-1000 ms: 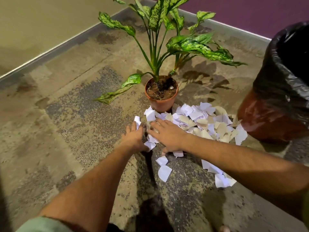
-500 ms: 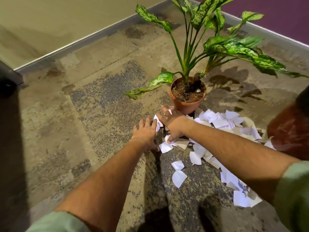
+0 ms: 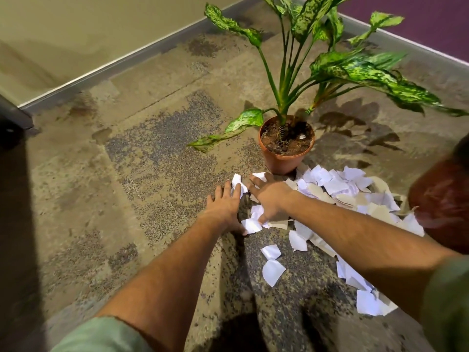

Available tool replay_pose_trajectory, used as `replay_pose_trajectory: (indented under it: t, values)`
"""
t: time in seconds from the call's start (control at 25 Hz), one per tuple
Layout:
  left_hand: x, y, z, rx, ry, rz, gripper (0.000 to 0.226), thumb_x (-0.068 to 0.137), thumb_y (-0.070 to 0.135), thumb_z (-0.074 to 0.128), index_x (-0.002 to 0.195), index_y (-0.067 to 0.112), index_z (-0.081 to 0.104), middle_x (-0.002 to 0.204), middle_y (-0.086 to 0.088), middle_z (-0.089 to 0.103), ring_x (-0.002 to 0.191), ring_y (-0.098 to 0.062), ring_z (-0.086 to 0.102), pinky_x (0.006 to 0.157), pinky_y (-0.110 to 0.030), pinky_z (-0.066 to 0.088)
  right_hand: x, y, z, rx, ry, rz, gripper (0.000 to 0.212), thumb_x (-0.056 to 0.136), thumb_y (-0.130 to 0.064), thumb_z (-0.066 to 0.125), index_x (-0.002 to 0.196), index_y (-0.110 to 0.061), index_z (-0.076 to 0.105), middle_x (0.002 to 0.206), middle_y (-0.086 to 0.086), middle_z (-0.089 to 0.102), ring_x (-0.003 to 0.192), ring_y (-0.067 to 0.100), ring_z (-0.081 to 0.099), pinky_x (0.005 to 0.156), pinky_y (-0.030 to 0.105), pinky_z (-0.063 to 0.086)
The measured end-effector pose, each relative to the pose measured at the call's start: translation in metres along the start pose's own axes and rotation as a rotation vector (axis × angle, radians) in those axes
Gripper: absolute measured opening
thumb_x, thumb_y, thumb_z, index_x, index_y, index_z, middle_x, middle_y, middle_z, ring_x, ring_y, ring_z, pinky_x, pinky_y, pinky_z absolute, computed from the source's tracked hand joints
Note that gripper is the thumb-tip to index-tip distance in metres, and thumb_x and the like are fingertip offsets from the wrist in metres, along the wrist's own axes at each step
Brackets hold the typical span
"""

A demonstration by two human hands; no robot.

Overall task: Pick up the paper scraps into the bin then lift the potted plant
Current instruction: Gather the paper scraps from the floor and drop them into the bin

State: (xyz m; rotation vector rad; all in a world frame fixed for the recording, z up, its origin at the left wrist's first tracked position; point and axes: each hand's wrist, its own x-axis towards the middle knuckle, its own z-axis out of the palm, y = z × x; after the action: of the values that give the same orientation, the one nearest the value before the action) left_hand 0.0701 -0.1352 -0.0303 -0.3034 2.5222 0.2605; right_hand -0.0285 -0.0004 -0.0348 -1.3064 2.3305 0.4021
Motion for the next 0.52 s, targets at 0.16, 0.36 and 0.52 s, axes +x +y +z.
replay_pose_trajectory:
  t: [0.16, 0.36, 0.52]
  values:
    - [-0.001, 0.010, 0.000, 0.030, -0.022, -0.004, 0.136, 0.064, 0.045, 0.084, 0.149, 0.019, -0.019, 0.157, -0.015, -0.023, 0.144, -0.042, -0.014, 0.115, -0.059, 0.002, -0.024, -0.005, 0.009, -0.044, 0.103, -0.093, 0.088, 0.078, -0.053, 0.068, 0.147, -0.016, 0.028, 0.156, 0.009, 0.024, 0.127, 0.038, 0.041, 0.095, 0.048, 0.049]
    - [0.004, 0.015, 0.000, 0.026, -0.022, -0.044, 0.133, 0.067, 0.043, 0.083, 0.148, 0.024, -0.022, 0.154, -0.017, -0.030, 0.144, -0.042, -0.012, 0.116, -0.059, 0.004, -0.057, 0.006, 0.016, -0.020, 0.170, -0.268, 0.074, 0.081, -0.041, 0.067, 0.145, -0.028, 0.033, 0.146, 0.001, 0.040, 0.110, 0.028, 0.051, 0.081, 0.039, 0.052]
    - [0.011, 0.024, 0.002, -0.012, -0.052, -0.033, 0.135, 0.064, 0.044, 0.084, 0.147, 0.031, -0.022, 0.156, -0.015, -0.026, 0.144, -0.041, -0.015, 0.115, -0.058, 0.002, -0.069, 0.023, 0.012, 0.100, 0.082, -0.097, 0.107, 0.064, -0.062, 0.077, 0.150, -0.039, 0.017, 0.159, 0.008, 0.011, 0.126, 0.034, 0.039, 0.091, 0.044, 0.049]
